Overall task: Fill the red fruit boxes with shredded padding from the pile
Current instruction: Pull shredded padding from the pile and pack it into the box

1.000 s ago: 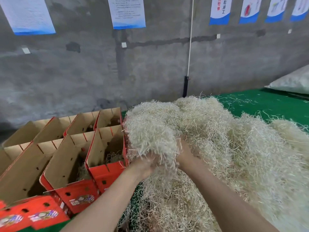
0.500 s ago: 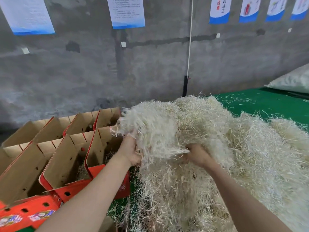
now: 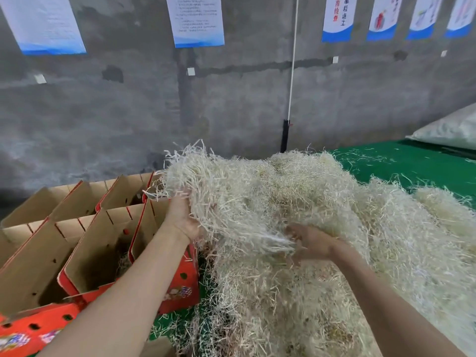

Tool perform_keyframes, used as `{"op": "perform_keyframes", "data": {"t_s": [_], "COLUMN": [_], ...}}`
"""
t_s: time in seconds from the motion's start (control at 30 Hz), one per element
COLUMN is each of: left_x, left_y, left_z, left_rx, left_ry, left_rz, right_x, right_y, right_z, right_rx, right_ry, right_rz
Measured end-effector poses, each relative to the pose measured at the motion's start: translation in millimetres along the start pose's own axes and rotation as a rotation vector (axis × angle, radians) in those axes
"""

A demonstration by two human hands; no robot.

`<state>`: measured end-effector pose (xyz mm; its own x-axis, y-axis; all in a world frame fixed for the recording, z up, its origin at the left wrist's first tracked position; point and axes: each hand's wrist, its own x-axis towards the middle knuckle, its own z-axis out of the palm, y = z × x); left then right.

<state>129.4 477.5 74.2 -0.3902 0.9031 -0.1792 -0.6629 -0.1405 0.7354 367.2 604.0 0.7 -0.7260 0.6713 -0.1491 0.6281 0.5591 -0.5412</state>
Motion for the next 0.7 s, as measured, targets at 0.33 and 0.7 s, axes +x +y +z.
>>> {"op": "perform_keyframes", "data": {"t_s": [0.33, 0.7], "left_x": [-9.4, -7.5], "left_y": [29.4, 14.5], "left_z": [-4.5, -4.6], "left_rx": [-0.125, -0.039], "left_ry": [-0.073, -0.072], "left_rz": [0.14, 0.142], "right_x": [18.9, 1.6], "right_y": [-40.9, -48.2], "right_z": [47.1, 16.7], "right_rx": [0.464, 0.036], "right_ry": [0.175, -0.02], "right_rz": [-0.004, -0.104]}}
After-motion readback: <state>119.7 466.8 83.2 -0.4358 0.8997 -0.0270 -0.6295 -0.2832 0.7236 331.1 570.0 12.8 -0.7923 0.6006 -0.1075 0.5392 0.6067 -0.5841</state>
